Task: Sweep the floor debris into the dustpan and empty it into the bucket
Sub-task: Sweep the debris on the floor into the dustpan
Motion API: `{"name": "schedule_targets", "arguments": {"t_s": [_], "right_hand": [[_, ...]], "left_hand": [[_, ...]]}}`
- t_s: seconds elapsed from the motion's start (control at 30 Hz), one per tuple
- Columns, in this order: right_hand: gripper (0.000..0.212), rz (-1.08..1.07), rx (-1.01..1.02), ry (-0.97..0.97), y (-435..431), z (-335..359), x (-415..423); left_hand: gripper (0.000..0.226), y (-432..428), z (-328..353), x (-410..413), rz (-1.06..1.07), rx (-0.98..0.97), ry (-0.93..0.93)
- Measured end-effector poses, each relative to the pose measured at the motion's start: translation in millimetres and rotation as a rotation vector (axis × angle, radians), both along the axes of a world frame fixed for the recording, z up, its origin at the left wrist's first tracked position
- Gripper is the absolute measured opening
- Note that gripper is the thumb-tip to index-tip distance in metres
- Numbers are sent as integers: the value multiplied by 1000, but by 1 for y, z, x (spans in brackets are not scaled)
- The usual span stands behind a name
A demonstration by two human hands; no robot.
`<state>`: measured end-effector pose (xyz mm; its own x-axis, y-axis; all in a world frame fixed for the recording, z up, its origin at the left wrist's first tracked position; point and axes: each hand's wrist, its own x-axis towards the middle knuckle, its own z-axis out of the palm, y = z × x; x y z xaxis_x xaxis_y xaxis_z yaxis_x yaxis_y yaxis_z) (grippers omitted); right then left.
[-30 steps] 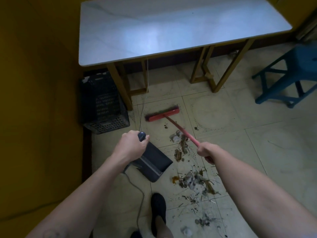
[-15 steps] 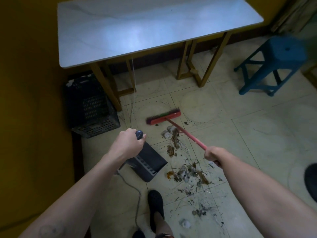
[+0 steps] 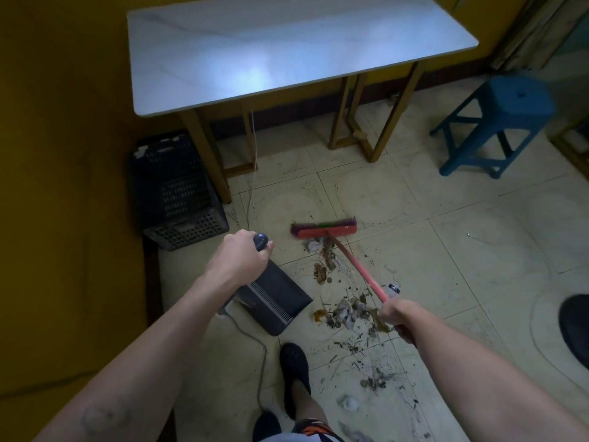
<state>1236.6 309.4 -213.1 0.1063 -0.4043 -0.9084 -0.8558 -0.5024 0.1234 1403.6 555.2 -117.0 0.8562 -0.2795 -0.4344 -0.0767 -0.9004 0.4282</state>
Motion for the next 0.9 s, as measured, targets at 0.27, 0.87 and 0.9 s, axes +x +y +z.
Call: {"name": "schedule_targets", "arguments": {"t_s": [0.27,0.87,0.9], "right_hand": [[50,-80,-16,44,39,-29,-54],[46,-68,-66,119,119,9,-195],[47,-65,-65,121,121,9,-199]], "left_hand": [[36,50,19,-43,-3,-22,-72],[31,129,22,-151,-42,-81,-106],[30,129,22,-154,-41,-77,-94]]}}
